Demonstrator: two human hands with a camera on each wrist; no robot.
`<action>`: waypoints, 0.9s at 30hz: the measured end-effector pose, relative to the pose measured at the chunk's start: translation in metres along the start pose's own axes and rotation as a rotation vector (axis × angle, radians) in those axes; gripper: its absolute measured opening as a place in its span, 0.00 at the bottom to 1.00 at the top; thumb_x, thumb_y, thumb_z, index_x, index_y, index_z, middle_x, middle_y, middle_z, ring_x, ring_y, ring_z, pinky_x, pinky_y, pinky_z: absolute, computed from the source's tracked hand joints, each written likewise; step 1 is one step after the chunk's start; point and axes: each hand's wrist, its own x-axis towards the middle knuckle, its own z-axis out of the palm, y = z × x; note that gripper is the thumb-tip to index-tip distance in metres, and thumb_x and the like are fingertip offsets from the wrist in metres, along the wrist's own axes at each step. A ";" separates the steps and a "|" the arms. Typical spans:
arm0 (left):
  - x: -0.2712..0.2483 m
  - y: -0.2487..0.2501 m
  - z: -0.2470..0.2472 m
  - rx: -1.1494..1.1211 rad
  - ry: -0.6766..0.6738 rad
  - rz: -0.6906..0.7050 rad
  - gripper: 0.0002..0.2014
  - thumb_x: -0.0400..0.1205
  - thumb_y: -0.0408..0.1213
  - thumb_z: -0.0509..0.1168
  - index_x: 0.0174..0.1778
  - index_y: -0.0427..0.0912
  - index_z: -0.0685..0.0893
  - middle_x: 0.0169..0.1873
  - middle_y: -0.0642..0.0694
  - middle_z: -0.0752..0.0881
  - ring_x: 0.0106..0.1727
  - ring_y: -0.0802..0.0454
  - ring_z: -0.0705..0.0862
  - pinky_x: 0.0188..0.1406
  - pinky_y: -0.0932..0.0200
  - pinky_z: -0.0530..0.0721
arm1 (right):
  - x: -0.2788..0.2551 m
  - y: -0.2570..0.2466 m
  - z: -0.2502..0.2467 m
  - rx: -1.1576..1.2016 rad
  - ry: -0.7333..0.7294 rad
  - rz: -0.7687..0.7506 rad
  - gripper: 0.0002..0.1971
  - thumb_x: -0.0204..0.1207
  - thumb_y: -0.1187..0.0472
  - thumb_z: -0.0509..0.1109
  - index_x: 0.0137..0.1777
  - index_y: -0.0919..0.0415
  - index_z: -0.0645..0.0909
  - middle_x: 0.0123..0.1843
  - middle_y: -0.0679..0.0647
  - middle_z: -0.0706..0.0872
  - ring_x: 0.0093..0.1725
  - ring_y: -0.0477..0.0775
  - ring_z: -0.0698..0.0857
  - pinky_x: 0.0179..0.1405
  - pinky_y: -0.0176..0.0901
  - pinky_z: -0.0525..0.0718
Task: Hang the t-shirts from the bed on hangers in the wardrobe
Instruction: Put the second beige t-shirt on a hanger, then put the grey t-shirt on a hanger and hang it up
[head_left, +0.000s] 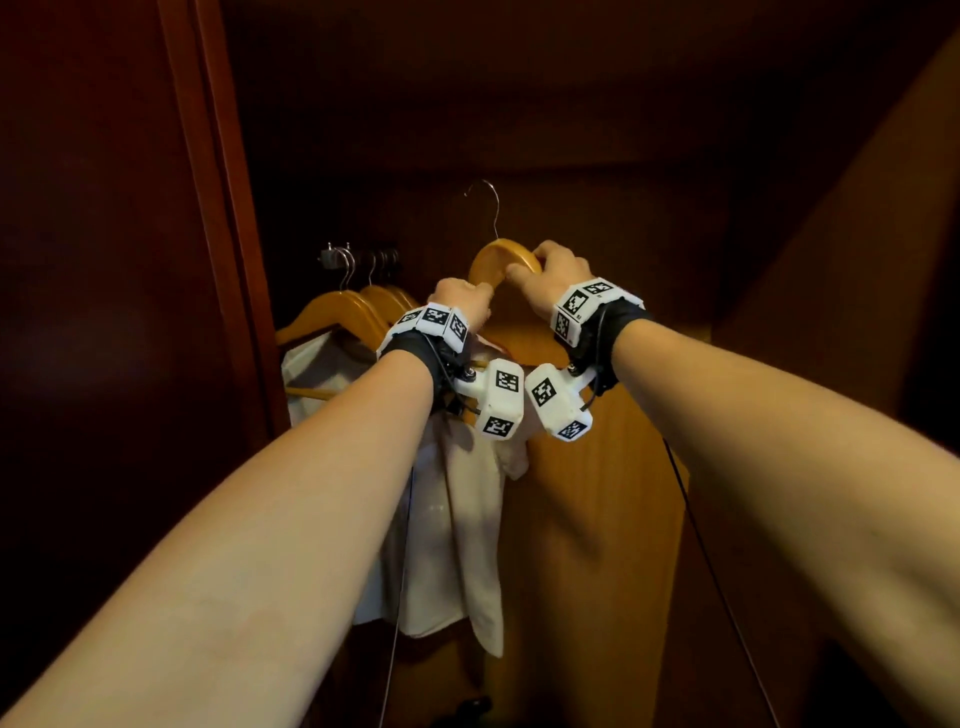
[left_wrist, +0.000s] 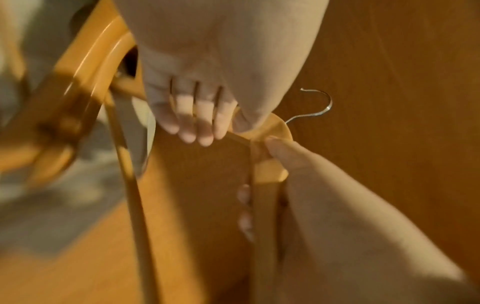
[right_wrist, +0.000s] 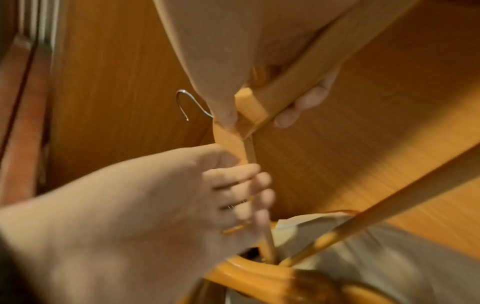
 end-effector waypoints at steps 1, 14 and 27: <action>-0.008 0.000 0.001 -0.108 -0.082 -0.035 0.10 0.79 0.39 0.62 0.40 0.38 0.85 0.34 0.43 0.88 0.33 0.44 0.83 0.40 0.49 0.85 | -0.010 -0.001 -0.003 0.005 0.013 0.023 0.18 0.80 0.45 0.68 0.64 0.53 0.79 0.52 0.53 0.84 0.46 0.55 0.85 0.42 0.48 0.82; -0.152 -0.037 0.045 -0.829 -0.754 -0.392 0.19 0.85 0.48 0.61 0.64 0.37 0.83 0.53 0.42 0.90 0.50 0.48 0.87 0.41 0.57 0.81 | -0.183 0.041 -0.078 0.062 0.052 0.290 0.11 0.79 0.51 0.73 0.59 0.52 0.83 0.46 0.53 0.89 0.37 0.50 0.88 0.35 0.40 0.86; -0.355 -0.056 0.154 -1.197 -1.042 -0.974 0.22 0.82 0.51 0.66 0.51 0.32 0.82 0.40 0.40 0.86 0.39 0.49 0.83 0.37 0.62 0.74 | -0.390 0.137 -0.191 -0.035 0.224 0.527 0.09 0.79 0.60 0.75 0.57 0.56 0.87 0.48 0.57 0.88 0.50 0.54 0.84 0.63 0.57 0.84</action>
